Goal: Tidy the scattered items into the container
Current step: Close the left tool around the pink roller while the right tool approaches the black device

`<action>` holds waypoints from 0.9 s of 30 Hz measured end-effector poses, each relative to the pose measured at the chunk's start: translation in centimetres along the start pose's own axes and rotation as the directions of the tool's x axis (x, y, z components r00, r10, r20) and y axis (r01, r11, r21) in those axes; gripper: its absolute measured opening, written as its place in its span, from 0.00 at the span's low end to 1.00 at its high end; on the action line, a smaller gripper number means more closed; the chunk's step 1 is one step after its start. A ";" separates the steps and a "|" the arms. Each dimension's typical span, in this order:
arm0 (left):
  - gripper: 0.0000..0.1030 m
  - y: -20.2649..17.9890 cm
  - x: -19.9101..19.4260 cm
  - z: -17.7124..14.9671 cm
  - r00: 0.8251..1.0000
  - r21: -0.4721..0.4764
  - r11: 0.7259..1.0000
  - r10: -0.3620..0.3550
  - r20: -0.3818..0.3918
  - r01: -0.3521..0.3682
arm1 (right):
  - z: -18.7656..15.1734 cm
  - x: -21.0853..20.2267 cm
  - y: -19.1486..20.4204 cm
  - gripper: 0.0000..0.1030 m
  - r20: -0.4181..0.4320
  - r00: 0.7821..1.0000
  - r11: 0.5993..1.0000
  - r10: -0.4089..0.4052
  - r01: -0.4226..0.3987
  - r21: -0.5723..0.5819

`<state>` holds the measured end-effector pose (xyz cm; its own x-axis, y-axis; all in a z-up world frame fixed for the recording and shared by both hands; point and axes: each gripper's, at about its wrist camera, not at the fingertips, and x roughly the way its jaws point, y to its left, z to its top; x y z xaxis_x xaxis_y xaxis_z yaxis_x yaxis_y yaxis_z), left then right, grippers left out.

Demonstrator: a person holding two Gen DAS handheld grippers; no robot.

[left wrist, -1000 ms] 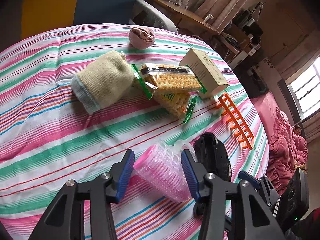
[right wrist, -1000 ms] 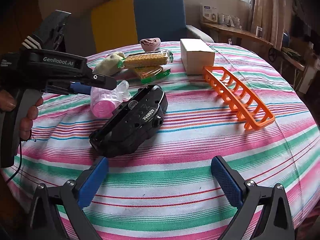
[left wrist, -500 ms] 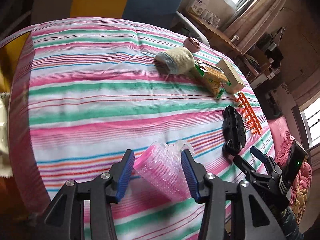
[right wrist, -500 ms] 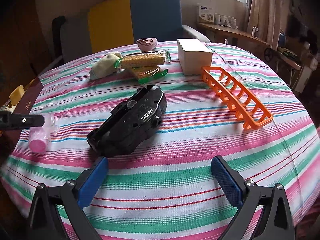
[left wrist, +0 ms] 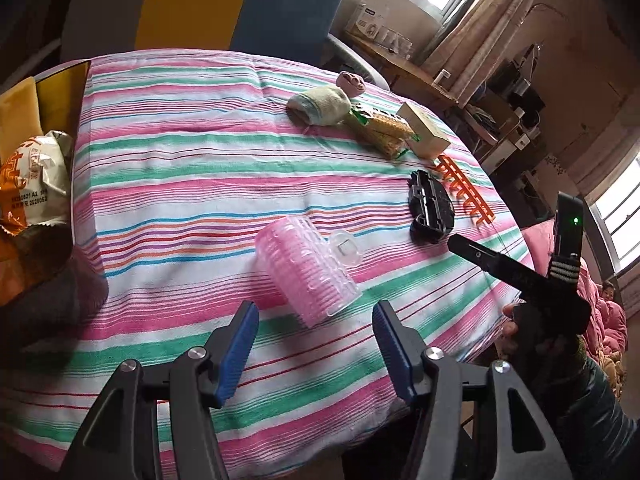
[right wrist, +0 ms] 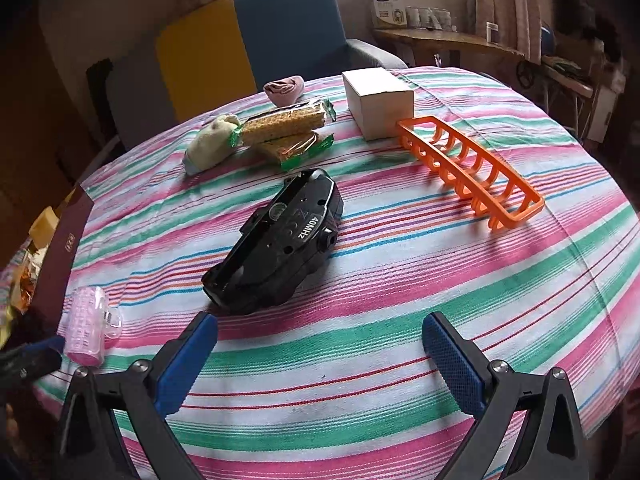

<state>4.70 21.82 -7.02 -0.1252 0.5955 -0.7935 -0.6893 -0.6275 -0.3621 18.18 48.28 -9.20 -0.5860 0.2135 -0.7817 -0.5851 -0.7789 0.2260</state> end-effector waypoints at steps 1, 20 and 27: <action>0.59 -0.4 0.3 0.1 1.000 0.016 1.000 0.010 -0.003 -0.010 | 0.1 0.0 -0.2 1.00 -0.005 1.000 1.000 0.002 -0.002 0.020; 0.60 3.5 0.7 1.0 0.991 -0.036 0.990 0.133 0.014 -0.133 | 4.0 4.6 3.5 1.00 -0.009 0.995 0.989 -0.101 0.099 -0.113; 0.63 2.0 -0.4 0.7 0.992 0.051 0.991 0.118 0.043 -0.120 | 2.3 3.7 2.3 0.97 -0.001 0.995 0.986 -0.105 0.104 -0.133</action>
<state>2.91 20.71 -7.13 -0.2364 0.5386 -0.8087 -0.7050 -0.6678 -0.2386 13.36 48.61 -10.21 -0.5212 0.2934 -0.8014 -0.5632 -0.8238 0.0647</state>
